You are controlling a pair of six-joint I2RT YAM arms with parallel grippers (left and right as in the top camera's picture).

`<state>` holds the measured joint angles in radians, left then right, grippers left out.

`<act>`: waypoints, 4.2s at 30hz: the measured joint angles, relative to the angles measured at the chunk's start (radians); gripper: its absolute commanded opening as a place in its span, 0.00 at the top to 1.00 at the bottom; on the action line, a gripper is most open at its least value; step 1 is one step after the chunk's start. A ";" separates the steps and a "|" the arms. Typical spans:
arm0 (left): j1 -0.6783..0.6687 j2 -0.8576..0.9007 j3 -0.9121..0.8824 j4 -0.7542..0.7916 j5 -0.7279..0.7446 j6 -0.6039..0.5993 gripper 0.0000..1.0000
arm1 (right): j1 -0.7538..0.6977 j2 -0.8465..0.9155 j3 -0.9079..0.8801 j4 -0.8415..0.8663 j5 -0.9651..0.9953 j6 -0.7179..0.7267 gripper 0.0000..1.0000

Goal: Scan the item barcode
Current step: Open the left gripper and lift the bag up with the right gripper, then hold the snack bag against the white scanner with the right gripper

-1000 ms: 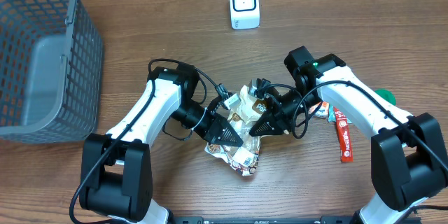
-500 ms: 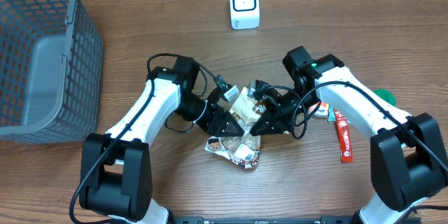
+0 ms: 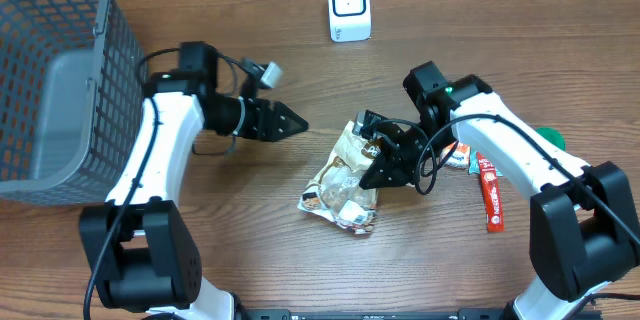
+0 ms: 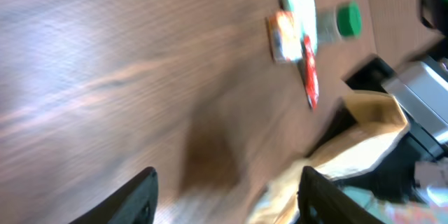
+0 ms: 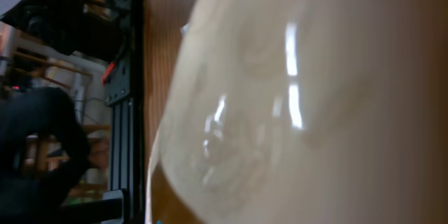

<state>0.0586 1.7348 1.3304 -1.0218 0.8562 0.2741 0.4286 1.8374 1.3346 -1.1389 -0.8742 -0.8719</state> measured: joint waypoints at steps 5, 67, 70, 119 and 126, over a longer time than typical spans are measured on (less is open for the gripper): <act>0.066 0.000 0.001 0.054 -0.062 -0.087 0.41 | 0.010 0.000 0.208 -0.112 0.110 0.022 0.97; 0.106 0.000 0.003 0.286 -0.521 -0.347 0.00 | 0.122 0.375 0.458 1.351 1.290 0.056 0.96; 0.106 0.000 0.003 0.286 -0.521 -0.347 0.01 | 0.122 0.402 0.458 1.402 1.295 0.060 0.97; 0.106 0.000 0.003 0.286 -0.520 -0.347 0.00 | 0.104 0.500 0.458 1.414 1.204 -0.002 0.96; 0.106 0.000 0.003 0.286 -0.520 -0.347 0.00 | 0.119 0.538 0.458 1.430 1.233 -0.066 0.96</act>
<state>0.1646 1.7348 1.3334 -0.7353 0.3359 -0.0727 0.5480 2.3753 1.7927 0.2913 0.3592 -0.9379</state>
